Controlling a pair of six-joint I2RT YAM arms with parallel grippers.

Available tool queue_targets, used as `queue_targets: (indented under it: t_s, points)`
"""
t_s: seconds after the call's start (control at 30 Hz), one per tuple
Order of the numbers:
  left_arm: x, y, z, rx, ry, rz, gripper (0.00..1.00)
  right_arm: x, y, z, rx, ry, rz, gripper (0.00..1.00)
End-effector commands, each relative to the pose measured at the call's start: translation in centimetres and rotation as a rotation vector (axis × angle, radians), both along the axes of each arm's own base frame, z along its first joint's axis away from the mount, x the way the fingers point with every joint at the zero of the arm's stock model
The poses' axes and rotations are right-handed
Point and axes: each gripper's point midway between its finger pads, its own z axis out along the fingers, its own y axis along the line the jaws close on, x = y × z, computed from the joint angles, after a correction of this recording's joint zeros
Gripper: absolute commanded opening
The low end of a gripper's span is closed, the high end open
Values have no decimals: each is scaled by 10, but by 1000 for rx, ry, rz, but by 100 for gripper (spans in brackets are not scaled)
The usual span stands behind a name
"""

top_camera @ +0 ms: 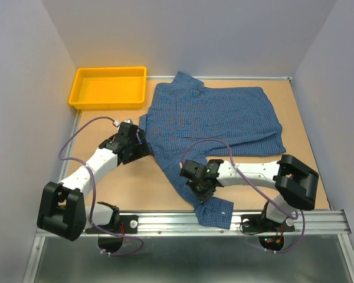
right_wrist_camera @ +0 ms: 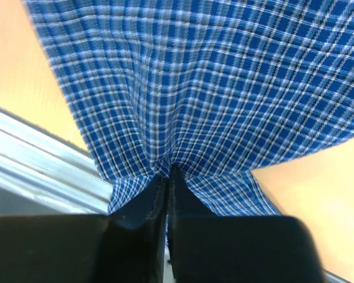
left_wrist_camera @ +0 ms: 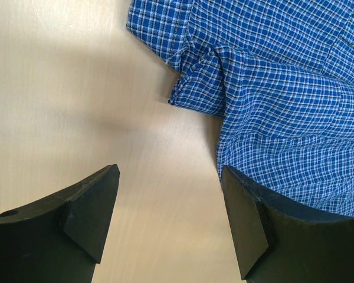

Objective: Fold and stack the long sleeve shirts
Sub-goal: Fold the shirt

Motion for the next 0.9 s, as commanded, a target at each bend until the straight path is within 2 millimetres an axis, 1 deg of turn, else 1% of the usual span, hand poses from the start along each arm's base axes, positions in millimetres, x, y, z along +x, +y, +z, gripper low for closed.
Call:
queue_targets:
  t_s: [0.0, 0.03, 0.07, 0.13, 0.17, 0.2, 0.23, 0.27, 0.3, 0.33, 0.4, 0.43, 0.47, 0.5, 0.53, 0.57, 0.6, 0.63, 0.7, 0.73, 0.77, 0.8, 0.83, 0.87]
  points:
    - [4, 5, 8, 6, -44, 17, 81, 23, 8, 35, -6, -126, 24, 1]
    - [5, 4, 9, 5, -48, 17, 81, 35, 15, 49, 5, -176, 23, 0]
    - [5, 5, 9, 9, -46, 16, 81, 38, 9, 56, -33, -194, 42, 1]
    - [6, 5, 9, 10, -47, 13, 81, 55, 8, 72, -61, -262, 41, 0]
    - [7, 4, 11, 10, -54, 13, 81, 74, 16, 93, -51, -334, 43, 1]
    - [7, 5, 11, 12, -55, 10, 81, 86, 9, 96, -85, -344, 28, 0]
    - [7, 5, 11, 12, -55, 10, 81, 92, 12, 104, -86, -370, 37, 0]
    - [8, 4, 12, 12, -59, 8, 81, 115, 13, 120, -79, -425, 21, 1]
    - [8, 5, 13, 13, -60, 7, 81, 126, 10, 126, -84, -445, 13, 1]
    - [7, 5, 13, 13, -60, 7, 81, 144, 4, 129, -102, -463, -15, 0]
    - [6, 7, 14, 19, -63, 7, 81, 169, -3, 140, -144, -522, -17, 1]
    - [5, 8, 13, 23, -60, 8, 81, 184, 0, 152, -129, -552, -30, 0]
    - [4, 8, 13, 24, -65, 10, 81, 201, -8, 151, -165, -561, -40, 1]
    - [3, 9, 12, 25, -62, 10, 81, 212, -8, 155, -167, -574, -50, 1]
    - [2, 9, 11, 25, -59, 11, 81, 225, -3, 167, -141, -605, -68, 1]
    - [1, 9, 11, 24, -60, 10, 81, 239, -7, 172, -137, -618, -94, 1]
    - [0, 9, 12, 19, -62, 10, 81, 250, -5, 170, -145, -623, -89, 0]
    - [0, 8, 11, 16, -62, 11, 81, 268, -2, 188, -107, -667, -123, 0]
    - [-1, 8, 10, 11, -59, 9, 81, 287, 1, 200, -95, -704, -137, 1]
    - [-2, 7, 8, 8, -57, 7, 81, 300, 6, 200, -89, -722, -147, 1]
    - [-3, 6, 7, 4, -53, 3, 81, 317, 6, 219, -63, -767, -176, 1]
    - [-3, 6, 6, 5, -51, 3, 81, 328, 7, 228, -48, -795, -189, 1]
    - [-3, 6, 6, 5, -50, 3, 81, 342, 10, 223, -54, -809, -199, 1]
    - [-3, 6, 6, 4, -50, 2, 81, 360, 12, 234, -46, -860, -224, 1]
